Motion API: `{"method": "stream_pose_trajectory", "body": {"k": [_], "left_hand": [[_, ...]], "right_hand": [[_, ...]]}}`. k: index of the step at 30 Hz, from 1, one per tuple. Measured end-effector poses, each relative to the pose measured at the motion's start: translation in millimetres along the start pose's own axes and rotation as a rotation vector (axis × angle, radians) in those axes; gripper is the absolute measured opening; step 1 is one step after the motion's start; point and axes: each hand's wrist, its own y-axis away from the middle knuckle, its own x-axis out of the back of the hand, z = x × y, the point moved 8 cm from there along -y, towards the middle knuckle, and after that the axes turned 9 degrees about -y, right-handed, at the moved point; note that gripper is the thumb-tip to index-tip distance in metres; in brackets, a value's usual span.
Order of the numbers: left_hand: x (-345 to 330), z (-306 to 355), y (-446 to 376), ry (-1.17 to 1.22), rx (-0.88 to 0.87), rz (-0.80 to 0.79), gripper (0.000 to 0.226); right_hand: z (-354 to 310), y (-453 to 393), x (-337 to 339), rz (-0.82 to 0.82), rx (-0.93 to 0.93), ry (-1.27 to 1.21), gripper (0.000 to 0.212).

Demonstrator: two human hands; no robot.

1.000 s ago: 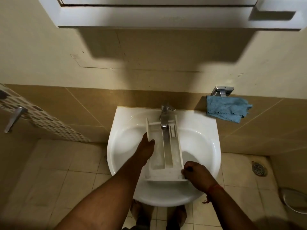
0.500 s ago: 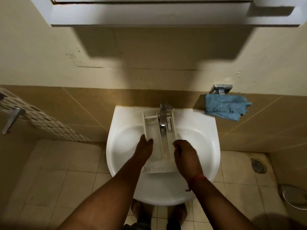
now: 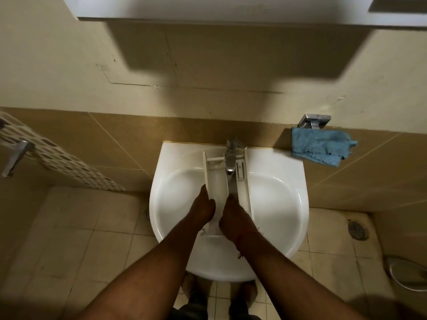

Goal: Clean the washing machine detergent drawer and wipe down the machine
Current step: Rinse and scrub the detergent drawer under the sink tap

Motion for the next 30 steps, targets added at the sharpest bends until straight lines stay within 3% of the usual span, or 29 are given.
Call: {"method": "stream_pose_trajectory", "body": {"k": [2, 6, 9, 11, 15, 18, 22, 25, 27, 30], "left_hand": [[-1, 2, 1, -0.002, -0.023, -0.007, 0.058], [1, 1, 3, -0.004, -0.021, 0.005, 0.059], [1, 2, 4, 0.059, 0.011, 0.007, 0.058], [-1, 4, 6, 0.103, 0.032, -0.002, 0.058], [-8, 1, 4, 0.170, 0.012, -0.029, 0.064], [-5, 5, 9, 0.171, 0.040, -0.038, 0.062], [-3, 5, 8, 0.170, 0.037, -0.032, 0.058], [-6, 1, 7, 0.181, 0.024, -0.026, 0.060], [-8, -1, 4, 0.182, 0.015, -0.034, 0.065], [-5, 3, 5, 0.182, 0.009, -0.036, 0.060]], "right_hand": [[-10, -14, 11, 0.066, -0.014, -0.078, 0.063], [-24, -25, 16, 0.047, 0.066, -0.042, 0.087], [-3, -7, 3, -0.064, -0.069, -0.008, 0.062], [-2, -10, 6, -0.050, -0.118, -0.029, 0.052], [-26, -39, 24, 0.128, -0.034, -0.229, 0.063], [-21, -26, 11, 0.043, -0.017, -0.351, 0.066], [9, 1, 2, -0.024, -0.042, -0.123, 0.054], [0, -8, 9, 0.021, -0.067, -0.128, 0.046], [-14, -18, 18, 0.096, -0.017, -0.179, 0.058], [-22, -24, 18, 0.107, 0.079, 0.075, 0.084]]}}
